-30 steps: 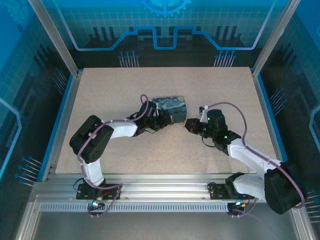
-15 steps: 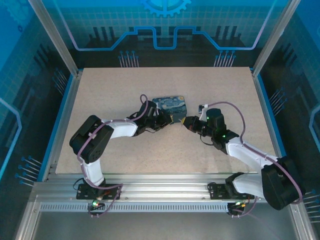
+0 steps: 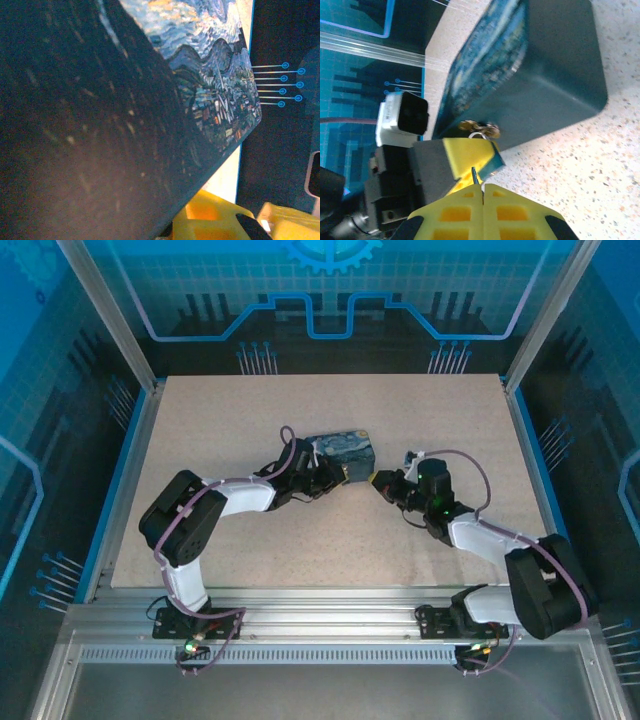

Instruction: Unlock the padlock with the key

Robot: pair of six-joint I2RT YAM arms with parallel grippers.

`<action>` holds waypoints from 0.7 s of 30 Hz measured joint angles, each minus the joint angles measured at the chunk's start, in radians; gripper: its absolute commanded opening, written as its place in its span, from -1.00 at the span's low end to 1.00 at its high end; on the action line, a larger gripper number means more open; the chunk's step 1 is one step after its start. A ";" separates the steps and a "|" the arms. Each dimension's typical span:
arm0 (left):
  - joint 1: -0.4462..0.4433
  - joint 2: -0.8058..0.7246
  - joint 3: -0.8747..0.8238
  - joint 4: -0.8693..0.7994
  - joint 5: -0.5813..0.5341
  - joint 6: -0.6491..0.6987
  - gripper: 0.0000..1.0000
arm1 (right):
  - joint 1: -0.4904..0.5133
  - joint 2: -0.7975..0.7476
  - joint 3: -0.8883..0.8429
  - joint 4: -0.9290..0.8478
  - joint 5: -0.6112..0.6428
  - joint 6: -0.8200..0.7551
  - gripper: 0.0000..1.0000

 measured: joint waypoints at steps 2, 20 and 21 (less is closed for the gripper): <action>0.000 0.000 0.003 0.000 0.000 -0.001 -1.00 | 0.000 0.017 -0.021 0.030 0.000 0.019 -1.00; 0.000 0.000 0.006 0.027 0.000 -0.031 -1.00 | 0.063 0.156 -0.048 0.243 0.018 0.127 -1.00; 0.000 0.000 0.006 0.032 0.000 -0.035 -1.00 | 0.069 0.158 -0.050 0.253 0.024 0.134 -1.00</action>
